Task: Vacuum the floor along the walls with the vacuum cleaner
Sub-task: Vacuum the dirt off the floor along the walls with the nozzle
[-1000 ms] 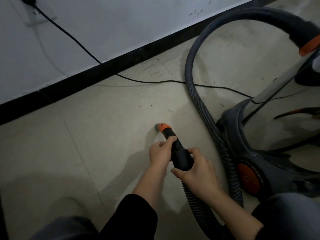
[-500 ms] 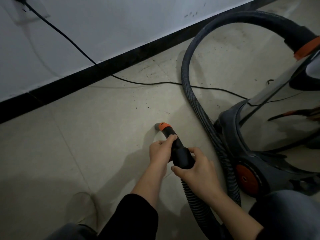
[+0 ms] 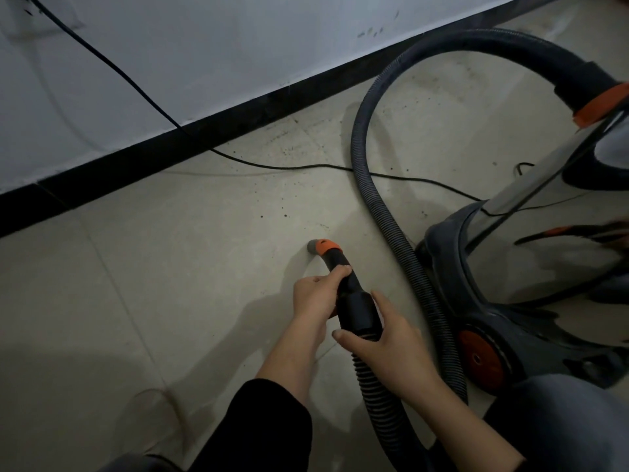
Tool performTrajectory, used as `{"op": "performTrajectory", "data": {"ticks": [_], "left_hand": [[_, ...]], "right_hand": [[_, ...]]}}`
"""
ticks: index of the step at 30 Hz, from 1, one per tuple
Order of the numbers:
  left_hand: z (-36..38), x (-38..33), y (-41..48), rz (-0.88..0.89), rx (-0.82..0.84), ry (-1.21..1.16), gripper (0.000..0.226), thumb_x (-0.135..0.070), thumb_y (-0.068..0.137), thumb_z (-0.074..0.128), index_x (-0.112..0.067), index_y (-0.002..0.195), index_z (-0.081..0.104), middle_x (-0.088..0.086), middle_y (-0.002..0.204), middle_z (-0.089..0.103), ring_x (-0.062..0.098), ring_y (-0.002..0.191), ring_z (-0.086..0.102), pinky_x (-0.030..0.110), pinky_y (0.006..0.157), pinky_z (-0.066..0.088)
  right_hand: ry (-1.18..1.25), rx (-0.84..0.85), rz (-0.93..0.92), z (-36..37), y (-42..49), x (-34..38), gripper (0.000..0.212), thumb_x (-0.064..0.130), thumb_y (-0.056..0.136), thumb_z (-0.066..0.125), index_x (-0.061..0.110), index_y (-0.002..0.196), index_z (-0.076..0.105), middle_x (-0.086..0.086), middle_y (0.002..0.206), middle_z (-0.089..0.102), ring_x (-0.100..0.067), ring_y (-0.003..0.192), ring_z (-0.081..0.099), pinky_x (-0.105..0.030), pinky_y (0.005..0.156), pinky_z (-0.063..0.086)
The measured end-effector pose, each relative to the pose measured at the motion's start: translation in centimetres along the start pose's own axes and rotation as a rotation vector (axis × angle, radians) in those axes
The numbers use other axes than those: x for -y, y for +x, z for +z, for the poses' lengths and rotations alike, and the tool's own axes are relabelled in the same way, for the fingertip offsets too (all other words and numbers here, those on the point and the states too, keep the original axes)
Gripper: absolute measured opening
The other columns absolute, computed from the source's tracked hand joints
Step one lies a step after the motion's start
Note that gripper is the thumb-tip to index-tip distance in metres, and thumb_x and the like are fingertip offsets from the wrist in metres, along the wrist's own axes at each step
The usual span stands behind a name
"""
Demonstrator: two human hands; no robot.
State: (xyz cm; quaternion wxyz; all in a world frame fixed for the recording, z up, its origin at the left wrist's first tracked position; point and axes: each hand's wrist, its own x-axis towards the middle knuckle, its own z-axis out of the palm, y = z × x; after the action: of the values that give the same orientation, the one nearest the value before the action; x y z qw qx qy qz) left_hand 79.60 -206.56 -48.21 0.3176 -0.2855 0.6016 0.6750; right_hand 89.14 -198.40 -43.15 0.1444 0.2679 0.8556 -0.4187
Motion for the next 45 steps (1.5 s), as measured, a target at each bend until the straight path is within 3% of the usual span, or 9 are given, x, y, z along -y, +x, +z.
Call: {"op": "performTrajectory", "data": {"ticks": [2, 6, 9, 13, 15, 18, 24, 39, 45], "left_hand": [[-0.1, 0.1, 0.0, -0.005, 0.017, 0.011, 0.028, -0.029, 0.079, 0.077, -0.005, 0.087, 0.066, 0.008, 0.082, 0.07, 0.02, 0.074, 0.068, 0.026, 0.057, 0.053], [-0.4, -0.2, -0.1, 0.007, 0.094, 0.058, 0.029, -0.031, 0.079, 0.08, -0.007, 0.088, 0.068, 0.006, 0.083, 0.072, 0.017, 0.075, 0.069, 0.025, 0.055, 0.054], [-0.6, -0.4, 0.1, 0.013, 0.096, 0.068, 0.031, -0.028, 0.076, 0.082, -0.005, 0.088, 0.068, 0.009, 0.08, 0.072, 0.018, 0.07, 0.07, 0.025, 0.053, 0.054], [-0.6, -0.2, 0.4, 0.018, 0.073, 0.043, 0.031, -0.028, 0.075, 0.083, -0.004, 0.087, 0.067, 0.009, 0.078, 0.072, 0.018, 0.068, 0.07, 0.026, 0.054, 0.054], [-0.6, 0.1, 0.5, 0.008, 0.078, 0.018, 0.029, -0.028, 0.076, 0.081, -0.006, 0.088, 0.066, 0.008, 0.08, 0.072, 0.018, 0.071, 0.071, 0.025, 0.055, 0.054], [-0.4, 0.5, 0.5, -0.018, 0.12, -0.036, 0.026, -0.028, 0.079, 0.078, -0.007, 0.091, 0.065, 0.008, 0.085, 0.072, 0.017, 0.075, 0.071, 0.024, 0.055, 0.054], [1.1, 0.2, 1.0, -0.04, 0.167, -0.077, 0.024, -0.026, 0.081, 0.076, -0.007, 0.088, 0.065, 0.011, 0.09, 0.071, 0.02, 0.077, 0.07, 0.024, 0.054, 0.054], [4.3, -3.1, 3.7, -0.05, 0.116, -0.151, 0.04, -0.028, 0.078, 0.079, -0.001, 0.105, 0.067, 0.011, 0.09, 0.072, 0.018, 0.079, 0.07, 0.022, 0.051, 0.054], [4.2, -3.5, 4.2, -0.04, 0.082, -0.185, 0.038, -0.028, 0.078, 0.079, -0.003, 0.105, 0.067, 0.01, 0.092, 0.071, 0.02, 0.084, 0.07, 0.025, 0.059, 0.057]], "right_hand": [[-0.001, 0.043, 0.019, 0.1, 0.1, -0.1, 0.056, 0.041, 0.069, 0.08, 0.039, 0.113, 0.047, 0.01, 0.085, 0.064, -0.005, 0.075, 0.064, -0.025, 0.065, 0.055], [0.078, 0.112, 0.025, -0.2, 0.5, -0.5, 0.058, 0.032, 0.066, 0.084, 0.038, 0.115, 0.053, 0.005, 0.086, 0.067, -0.009, 0.073, 0.066, -0.025, 0.06, 0.054], [0.167, 0.137, 0.048, -0.6, 0.6, -0.8, 0.045, 0.025, 0.068, 0.086, 0.028, 0.106, 0.062, 0.003, 0.079, 0.067, -0.009, 0.067, 0.066, -0.021, 0.057, 0.05], [0.274, 0.197, 0.146, -0.7, 0.6, -1.3, 0.031, 0.022, 0.069, 0.086, 0.008, 0.088, 0.066, -0.006, 0.071, 0.066, -0.018, 0.064, 0.065, -0.039, 0.065, 0.057], [0.373, 0.25, 0.202, -1.1, 0.4, -1.3, 0.03, 0.017, 0.073, 0.083, 0.002, 0.093, 0.066, -0.011, 0.073, 0.066, -0.022, 0.064, 0.065, -0.04, 0.066, 0.058], [0.449, 0.345, 0.25, -2.3, 0.4, -1.1, 0.031, 0.016, 0.077, 0.079, 0.0, 0.1, 0.065, -0.013, 0.078, 0.07, -0.024, 0.068, 0.068, -0.029, 0.063, 0.057], [0.553, 0.412, 0.341, -4.3, 1.6, -1.2, 0.033, 0.017, 0.077, 0.075, -0.004, 0.1, 0.063, -0.015, 0.079, 0.07, -0.024, 0.068, 0.067, -0.029, 0.063, 0.057], [0.733, 0.337, 0.367, -5.8, 5.8, 0.2, 0.045, 0.018, 0.068, 0.077, -0.003, 0.105, 0.061, -0.019, 0.08, 0.068, -0.023, 0.065, 0.064, -0.031, 0.06, 0.057], [0.691, 0.343, 0.366, -6.1, 6.7, 0.7, 0.043, 0.021, 0.067, 0.077, -0.003, 0.099, 0.063, -0.018, 0.077, 0.068, -0.023, 0.064, 0.065, -0.03, 0.06, 0.057]]}}
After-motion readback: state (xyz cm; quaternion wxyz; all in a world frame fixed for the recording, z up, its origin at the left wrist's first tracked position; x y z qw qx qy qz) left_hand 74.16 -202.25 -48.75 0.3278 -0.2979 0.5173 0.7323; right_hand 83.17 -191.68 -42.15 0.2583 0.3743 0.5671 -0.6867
